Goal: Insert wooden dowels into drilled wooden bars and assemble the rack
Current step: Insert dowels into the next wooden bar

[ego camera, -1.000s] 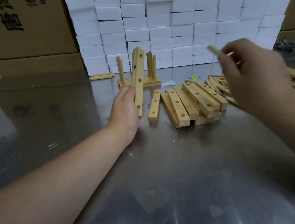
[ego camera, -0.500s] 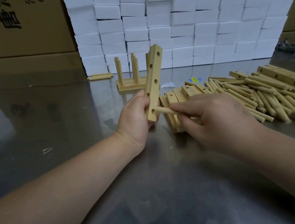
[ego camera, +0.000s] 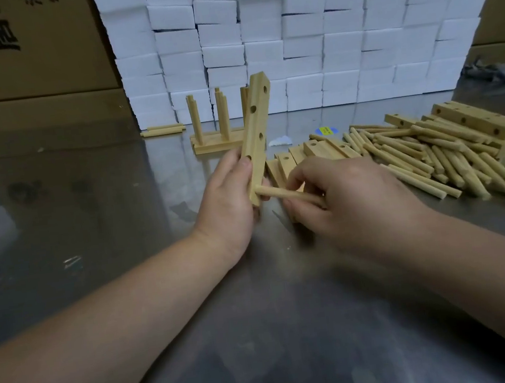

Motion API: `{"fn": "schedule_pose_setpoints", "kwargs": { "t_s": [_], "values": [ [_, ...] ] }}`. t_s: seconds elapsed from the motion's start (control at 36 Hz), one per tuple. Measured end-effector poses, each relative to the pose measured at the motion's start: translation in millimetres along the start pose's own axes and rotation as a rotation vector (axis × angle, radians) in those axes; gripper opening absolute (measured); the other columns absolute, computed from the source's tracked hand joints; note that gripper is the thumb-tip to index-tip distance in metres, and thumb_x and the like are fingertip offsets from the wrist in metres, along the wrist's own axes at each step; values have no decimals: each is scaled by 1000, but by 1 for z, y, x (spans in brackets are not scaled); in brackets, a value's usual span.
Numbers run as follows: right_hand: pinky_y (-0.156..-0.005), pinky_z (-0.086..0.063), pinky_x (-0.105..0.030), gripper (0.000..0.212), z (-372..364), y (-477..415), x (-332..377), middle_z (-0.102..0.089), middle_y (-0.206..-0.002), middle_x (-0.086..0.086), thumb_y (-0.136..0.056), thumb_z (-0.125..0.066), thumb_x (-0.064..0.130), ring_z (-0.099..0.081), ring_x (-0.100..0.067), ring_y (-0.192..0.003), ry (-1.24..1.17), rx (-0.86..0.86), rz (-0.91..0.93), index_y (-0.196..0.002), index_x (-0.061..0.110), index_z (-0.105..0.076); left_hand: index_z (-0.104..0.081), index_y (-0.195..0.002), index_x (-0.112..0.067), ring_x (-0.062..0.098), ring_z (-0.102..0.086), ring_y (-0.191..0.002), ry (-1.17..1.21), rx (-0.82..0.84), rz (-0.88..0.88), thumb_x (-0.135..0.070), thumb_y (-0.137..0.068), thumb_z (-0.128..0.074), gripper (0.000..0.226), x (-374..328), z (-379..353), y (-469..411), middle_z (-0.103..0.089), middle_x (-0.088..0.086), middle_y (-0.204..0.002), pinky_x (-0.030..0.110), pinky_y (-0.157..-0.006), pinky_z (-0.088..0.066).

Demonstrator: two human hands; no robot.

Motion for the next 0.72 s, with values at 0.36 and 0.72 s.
{"fn": "schedule_pose_setpoints", "kwargs": {
  "t_s": [0.36, 0.72],
  "values": [
    [-47, -49, -30, 20, 5, 1, 0, -65, -65, 3, -81, -58, 31, -60, -20, -58, 25, -113, 222, -93, 24, -74, -56, -73, -18, 3, -43, -44, -65, -65, 53, -17, -98, -33, 33, 2, 0, 5, -50, -9, -50, 23, -47, -31],
    [-48, -32, -13, 21, 2, 1, 2, -57, -62, 16, -81, -60, 38, -52, -7, -53, 31, -48, 187, -96, 25, -68, -50, -71, -18, 7, -40, -42, -12, -37, 52, -14, -97, -33, 32, 1, -4, 7, -49, -7, -51, 25, -46, -29]
  ]
}}
Point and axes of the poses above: each hand's wrist, its own y-axis away from the middle knuckle, its own z-axis out of the back of the hand, x = y × z, the point moved 5 cm from there along -y, towards the middle knuckle
